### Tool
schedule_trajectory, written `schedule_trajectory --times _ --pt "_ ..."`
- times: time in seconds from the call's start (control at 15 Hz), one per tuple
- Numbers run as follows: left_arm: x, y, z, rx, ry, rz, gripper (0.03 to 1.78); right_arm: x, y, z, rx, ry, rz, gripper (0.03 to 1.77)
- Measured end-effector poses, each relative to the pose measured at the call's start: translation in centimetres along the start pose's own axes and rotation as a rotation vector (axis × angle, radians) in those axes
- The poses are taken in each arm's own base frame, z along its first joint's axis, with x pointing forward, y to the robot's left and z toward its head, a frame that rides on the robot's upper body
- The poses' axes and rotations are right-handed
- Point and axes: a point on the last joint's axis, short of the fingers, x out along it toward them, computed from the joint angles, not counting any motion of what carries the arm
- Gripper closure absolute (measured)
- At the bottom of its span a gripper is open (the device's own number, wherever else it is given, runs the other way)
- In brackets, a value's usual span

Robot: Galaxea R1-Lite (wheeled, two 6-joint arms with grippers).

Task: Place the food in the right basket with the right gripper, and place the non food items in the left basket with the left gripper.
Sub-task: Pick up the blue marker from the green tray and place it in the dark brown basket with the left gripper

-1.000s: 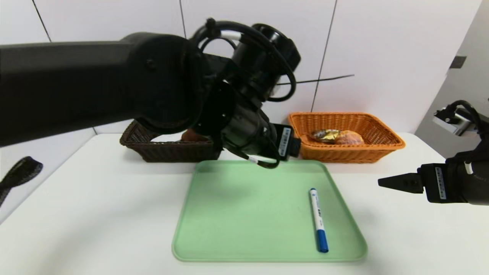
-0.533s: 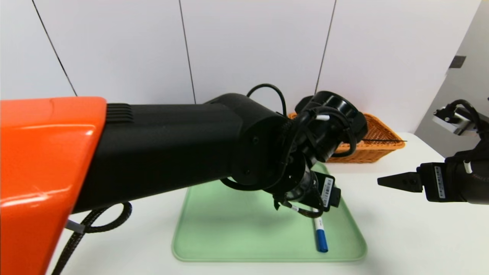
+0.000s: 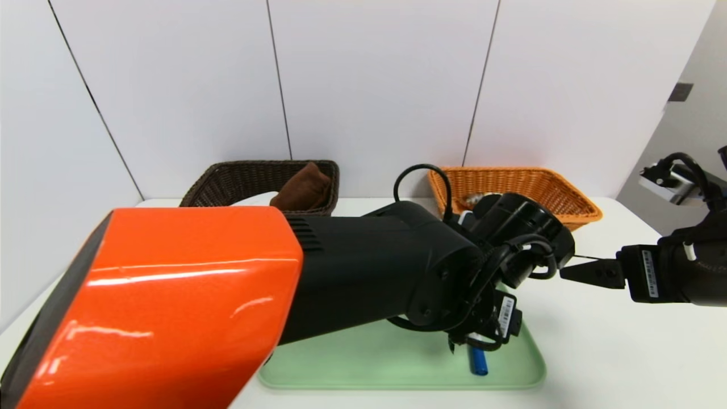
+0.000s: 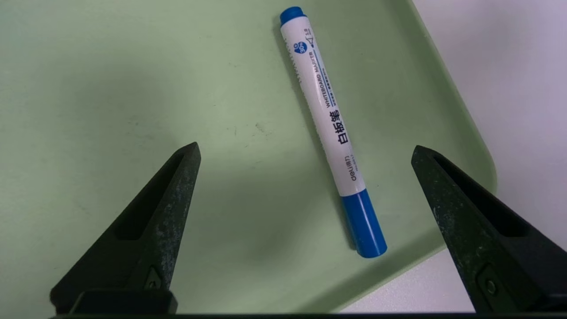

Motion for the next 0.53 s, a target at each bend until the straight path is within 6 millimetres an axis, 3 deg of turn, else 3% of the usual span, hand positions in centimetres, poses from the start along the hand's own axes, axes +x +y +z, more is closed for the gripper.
schedule_trajectory --times 0.53 --pt "3.3 -0.4 -1.3 0.033 0.007 0.058 0.12 0.1 -0.1 -0.2 0.0 0.009 -0.002 0.1"
